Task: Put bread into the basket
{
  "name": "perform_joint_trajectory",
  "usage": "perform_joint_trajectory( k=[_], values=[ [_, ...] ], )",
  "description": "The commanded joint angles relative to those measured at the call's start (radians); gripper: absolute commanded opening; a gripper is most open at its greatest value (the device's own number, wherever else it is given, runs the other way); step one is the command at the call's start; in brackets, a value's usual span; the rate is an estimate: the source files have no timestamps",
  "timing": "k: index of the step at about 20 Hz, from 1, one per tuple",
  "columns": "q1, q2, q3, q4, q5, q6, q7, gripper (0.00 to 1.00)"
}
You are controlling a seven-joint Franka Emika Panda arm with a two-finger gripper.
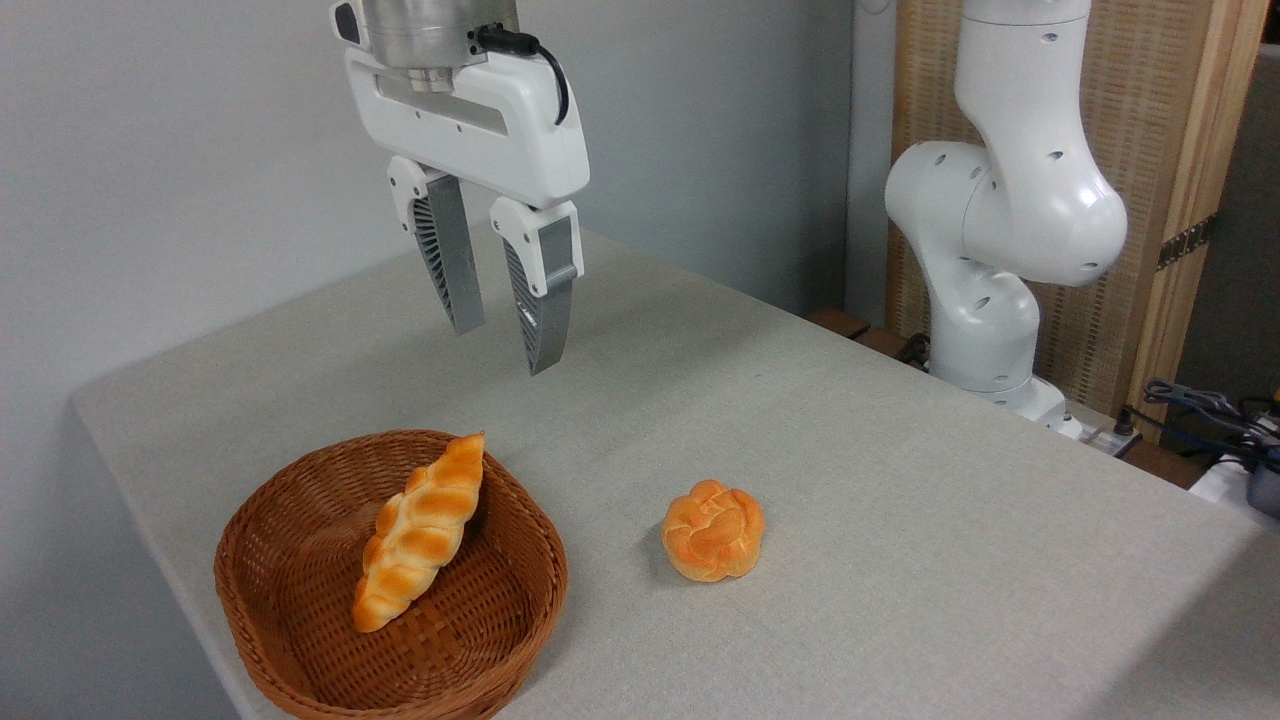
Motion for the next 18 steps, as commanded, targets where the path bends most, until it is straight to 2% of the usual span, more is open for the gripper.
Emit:
perform_joint_trajectory(
  k=[1, 9, 12, 18],
  values=[
    [-0.004, 0.003, 0.012, 0.026, 0.003, -0.027, -0.014, 1.00],
    [-0.004, -0.002, 0.013, 0.015, 0.004, -0.027, -0.009, 1.00],
    [-0.004, -0.072, 0.018, -0.083, 0.004, 0.011, 0.006, 1.00],
    [0.004, -0.222, 0.104, -0.353, 0.004, 0.114, 0.297, 1.00]
  ],
)
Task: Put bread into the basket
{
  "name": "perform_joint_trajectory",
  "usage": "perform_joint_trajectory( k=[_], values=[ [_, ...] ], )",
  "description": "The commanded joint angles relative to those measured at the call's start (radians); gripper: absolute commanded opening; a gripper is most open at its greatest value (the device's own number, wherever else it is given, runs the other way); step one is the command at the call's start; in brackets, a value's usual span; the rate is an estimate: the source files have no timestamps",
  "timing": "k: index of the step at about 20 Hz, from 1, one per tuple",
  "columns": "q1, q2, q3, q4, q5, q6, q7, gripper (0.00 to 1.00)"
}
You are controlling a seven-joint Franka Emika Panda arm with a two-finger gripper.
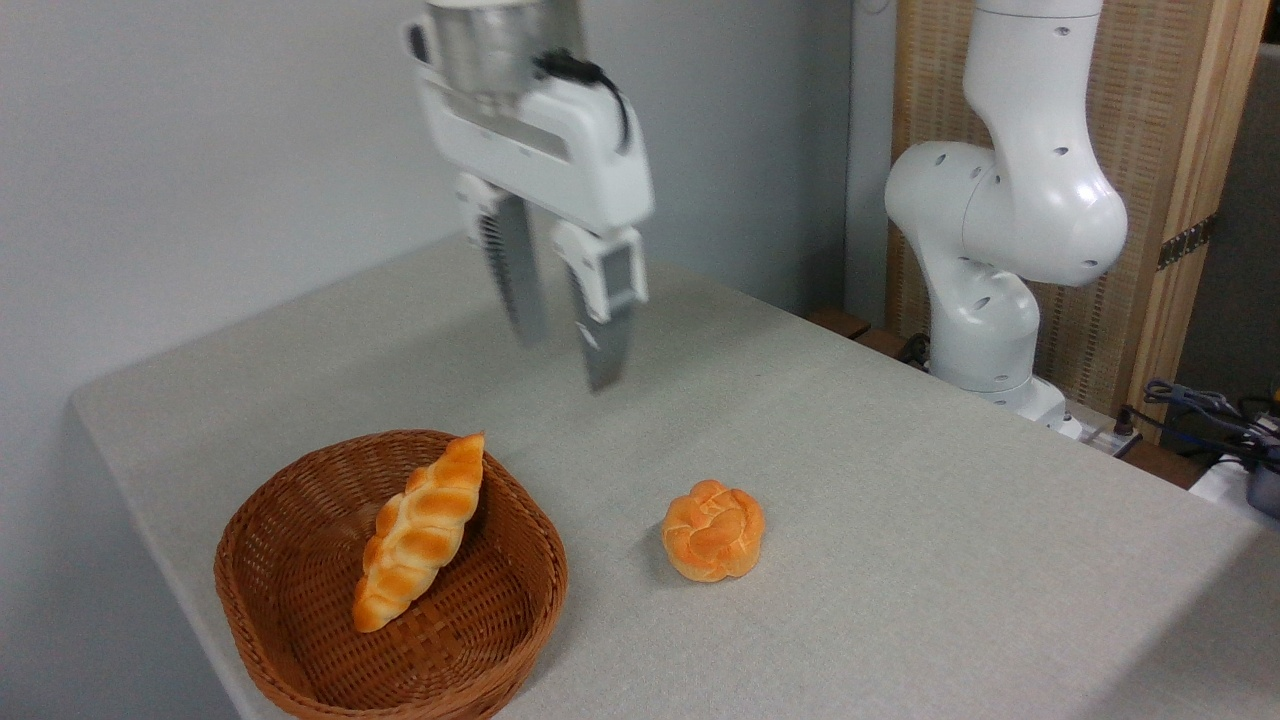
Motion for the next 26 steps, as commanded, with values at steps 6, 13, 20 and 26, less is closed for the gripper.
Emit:
perform_joint_trajectory(
  k=[6, 13, 20, 26],
  values=[
    [0.031, -0.126, 0.055, -0.411, 0.016, 0.256, 0.388, 1.00],
    [0.030, -0.107, 0.053, -0.510, 0.015, 0.368, 0.408, 1.00],
    [0.030, -0.100, 0.053, -0.543, 0.019, 0.411, 0.477, 1.00],
    [0.030, -0.087, 0.053, -0.556, 0.093, 0.433, 0.483, 0.51]
  ],
)
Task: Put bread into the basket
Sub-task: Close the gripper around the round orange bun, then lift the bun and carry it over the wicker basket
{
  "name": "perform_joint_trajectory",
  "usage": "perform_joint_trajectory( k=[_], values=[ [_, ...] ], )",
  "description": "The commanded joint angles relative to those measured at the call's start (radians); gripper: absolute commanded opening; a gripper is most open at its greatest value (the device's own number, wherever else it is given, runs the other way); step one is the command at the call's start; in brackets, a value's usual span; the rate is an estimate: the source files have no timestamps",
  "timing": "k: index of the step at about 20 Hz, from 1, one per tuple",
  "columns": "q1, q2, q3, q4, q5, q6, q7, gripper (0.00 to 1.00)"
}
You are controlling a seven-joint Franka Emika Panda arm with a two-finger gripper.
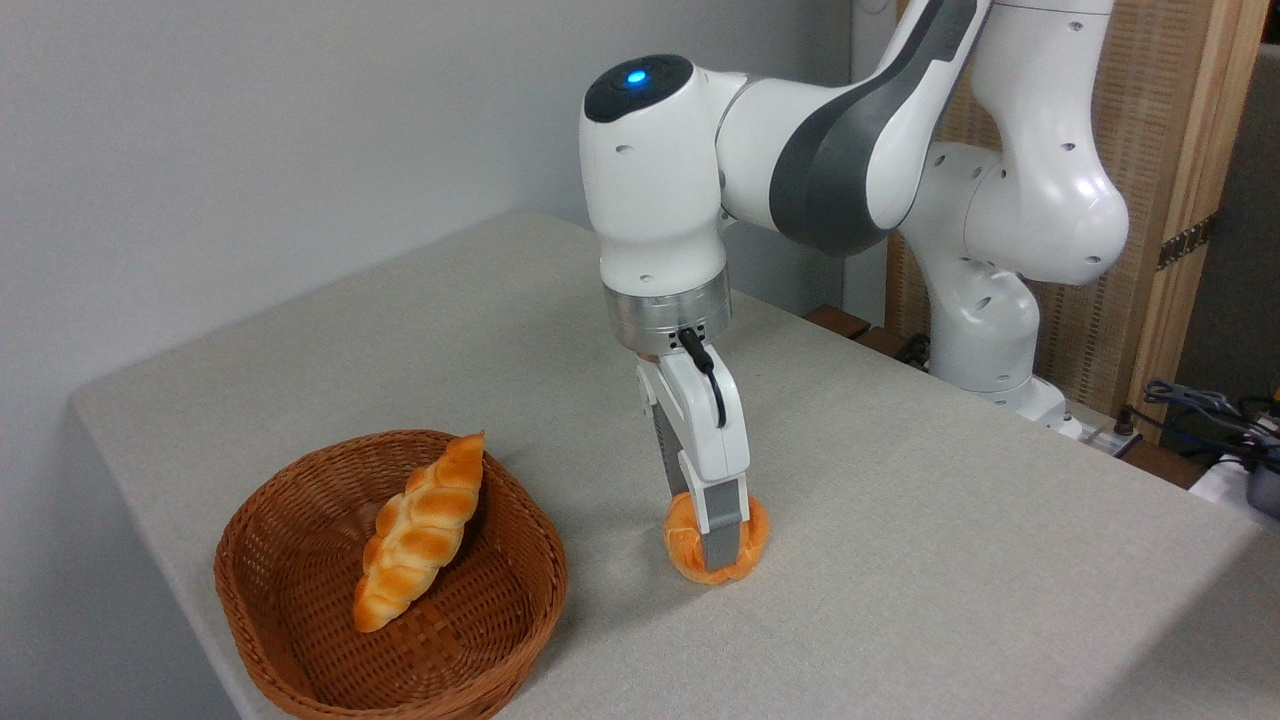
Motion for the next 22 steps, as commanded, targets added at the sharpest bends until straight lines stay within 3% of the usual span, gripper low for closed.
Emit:
perform_joint_trajectory(
  k=[1, 16, 18, 22],
  values=[
    [-0.003, -0.004, 0.003, -0.010, 0.035, 0.017, 0.030, 0.47],
    [-0.003, -0.001, 0.003, 0.005, 0.032, 0.005, 0.027, 0.43],
    [-0.003, -0.002, 0.003, 0.059, 0.012, -0.051, 0.022, 0.43],
    [-0.005, 0.065, -0.001, 0.322, -0.162, -0.269, 0.002, 0.43]
  ],
)
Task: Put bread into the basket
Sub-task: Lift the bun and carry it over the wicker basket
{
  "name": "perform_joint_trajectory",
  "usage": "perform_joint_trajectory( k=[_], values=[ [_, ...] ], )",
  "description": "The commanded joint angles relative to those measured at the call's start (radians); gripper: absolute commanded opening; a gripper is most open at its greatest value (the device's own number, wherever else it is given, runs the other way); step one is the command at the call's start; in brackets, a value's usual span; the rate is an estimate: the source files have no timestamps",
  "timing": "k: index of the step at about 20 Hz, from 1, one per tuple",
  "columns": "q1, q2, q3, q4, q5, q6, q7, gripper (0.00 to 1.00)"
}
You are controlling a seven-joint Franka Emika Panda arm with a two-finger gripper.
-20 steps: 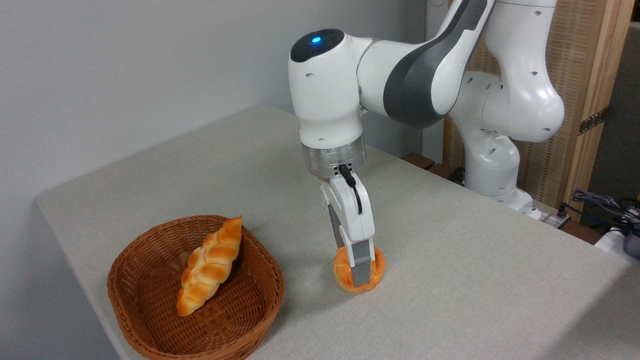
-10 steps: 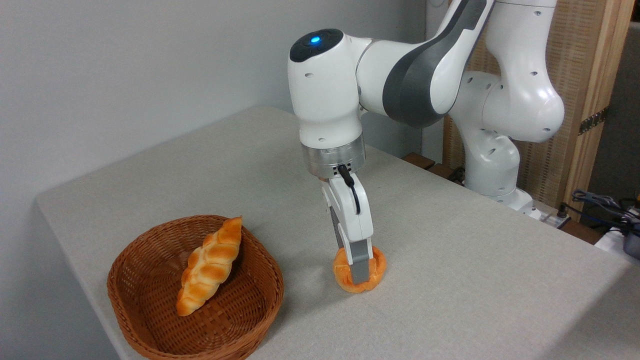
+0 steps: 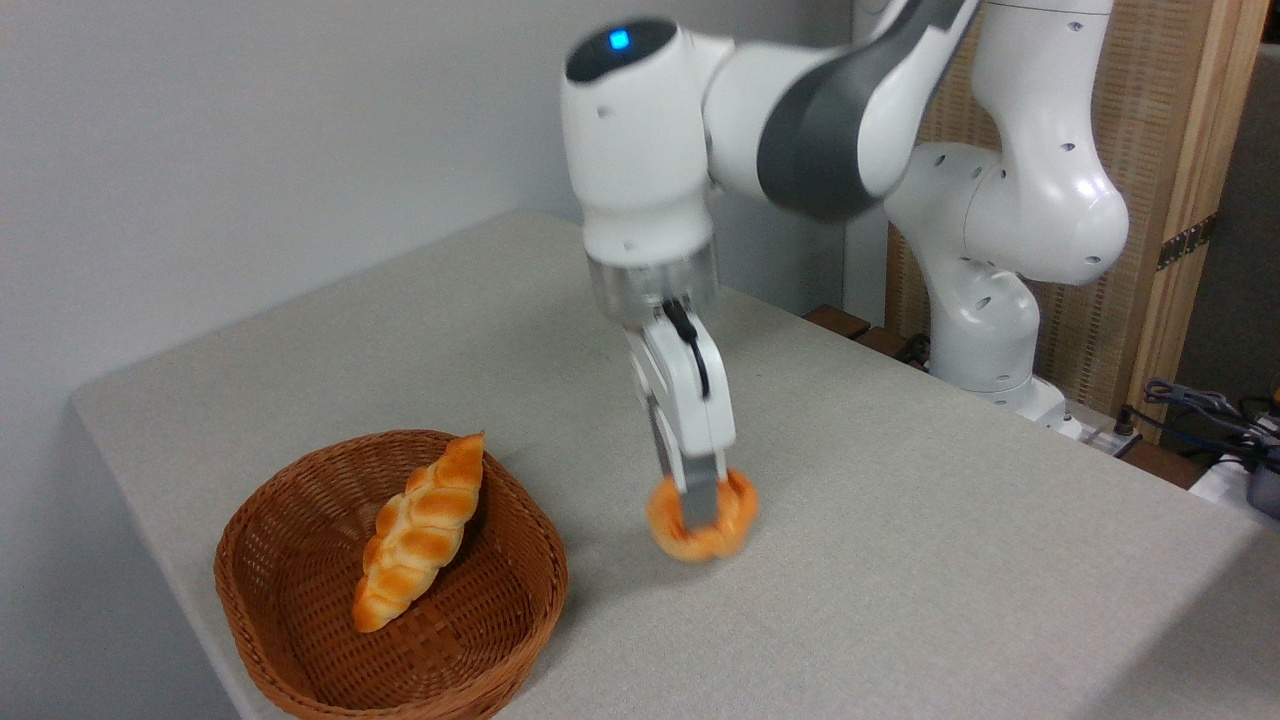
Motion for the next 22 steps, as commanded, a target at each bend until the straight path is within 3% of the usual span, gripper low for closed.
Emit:
perform_joint_trajectory(
  k=[1, 3, 5, 9, 10, 11, 12, 13, 22],
  values=[
    [-0.003, 0.100, 0.001, 0.283, -0.182, -0.171, -0.051, 0.43],
    [-0.003, 0.182, -0.002, 0.401, -0.258, -0.175, -0.175, 0.43],
    [-0.003, 0.248, -0.008, 0.461, -0.264, -0.134, -0.295, 0.43],
    [-0.003, 0.328, -0.010, 0.470, -0.266, 0.122, -0.370, 0.46],
    [-0.003, 0.343, -0.010, 0.470, -0.261, 0.143, -0.370, 0.52],
    [-0.003, 0.346, -0.011, 0.469, -0.255, 0.157, -0.369, 0.66],
    [-0.003, 0.349, -0.011, 0.467, -0.253, 0.170, -0.369, 0.93],
    [-0.003, 0.351, -0.014, 0.466, -0.250, 0.173, -0.367, 1.00],
    [-0.003, 0.351, -0.036, 0.466, -0.249, 0.176, -0.366, 1.00]
  ],
)
